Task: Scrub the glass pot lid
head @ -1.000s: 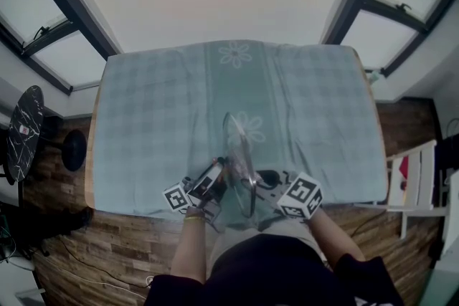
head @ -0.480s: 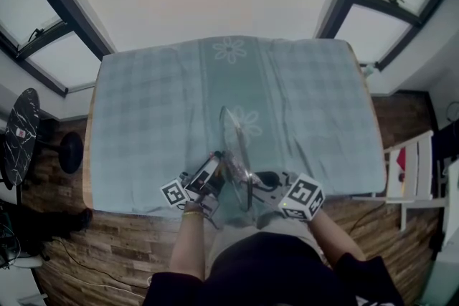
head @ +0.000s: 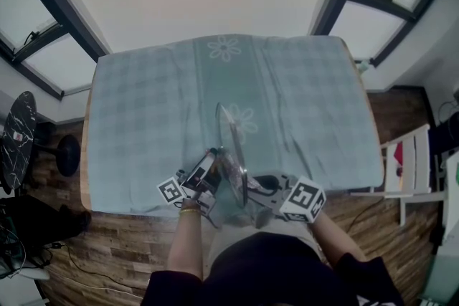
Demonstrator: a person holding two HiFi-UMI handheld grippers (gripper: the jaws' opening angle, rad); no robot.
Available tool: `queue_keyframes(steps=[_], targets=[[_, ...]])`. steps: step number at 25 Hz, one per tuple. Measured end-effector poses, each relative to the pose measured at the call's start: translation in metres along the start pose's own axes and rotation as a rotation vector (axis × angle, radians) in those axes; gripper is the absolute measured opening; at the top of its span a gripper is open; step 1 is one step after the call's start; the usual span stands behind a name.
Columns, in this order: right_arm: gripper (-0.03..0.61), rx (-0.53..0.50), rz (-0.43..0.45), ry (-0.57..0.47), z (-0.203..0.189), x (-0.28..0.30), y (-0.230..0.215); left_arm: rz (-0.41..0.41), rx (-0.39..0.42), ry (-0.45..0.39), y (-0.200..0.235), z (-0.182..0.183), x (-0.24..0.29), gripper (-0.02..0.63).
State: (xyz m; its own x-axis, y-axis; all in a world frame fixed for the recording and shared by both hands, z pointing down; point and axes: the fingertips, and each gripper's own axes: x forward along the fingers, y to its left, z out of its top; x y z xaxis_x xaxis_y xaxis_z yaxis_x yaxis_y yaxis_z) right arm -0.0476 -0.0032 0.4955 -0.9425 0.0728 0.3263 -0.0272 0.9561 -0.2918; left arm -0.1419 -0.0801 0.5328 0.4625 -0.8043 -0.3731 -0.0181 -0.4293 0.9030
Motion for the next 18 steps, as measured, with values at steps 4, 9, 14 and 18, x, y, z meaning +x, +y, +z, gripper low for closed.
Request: queue_keyframes(steps=[4,9,14,18], targets=[[0.083,-0.015,0.008,0.051,-0.005,-0.005,0.01,-0.005,0.001,-0.001,-0.001,0.0,-0.001,0.17],[0.083,-0.036,0.027,0.073,-0.012,-0.009,0.02,-0.002,-0.003,-0.006,-0.001,0.002,0.0,0.17],[0.083,-0.048,0.055,0.109,-0.022,-0.01,0.03,0.003,-0.012,-0.02,0.001,0.004,-0.002,0.17],[0.083,-0.048,0.068,0.13,-0.028,-0.009,0.036,0.004,-0.013,-0.024,0.001,0.005,-0.003,0.17]])
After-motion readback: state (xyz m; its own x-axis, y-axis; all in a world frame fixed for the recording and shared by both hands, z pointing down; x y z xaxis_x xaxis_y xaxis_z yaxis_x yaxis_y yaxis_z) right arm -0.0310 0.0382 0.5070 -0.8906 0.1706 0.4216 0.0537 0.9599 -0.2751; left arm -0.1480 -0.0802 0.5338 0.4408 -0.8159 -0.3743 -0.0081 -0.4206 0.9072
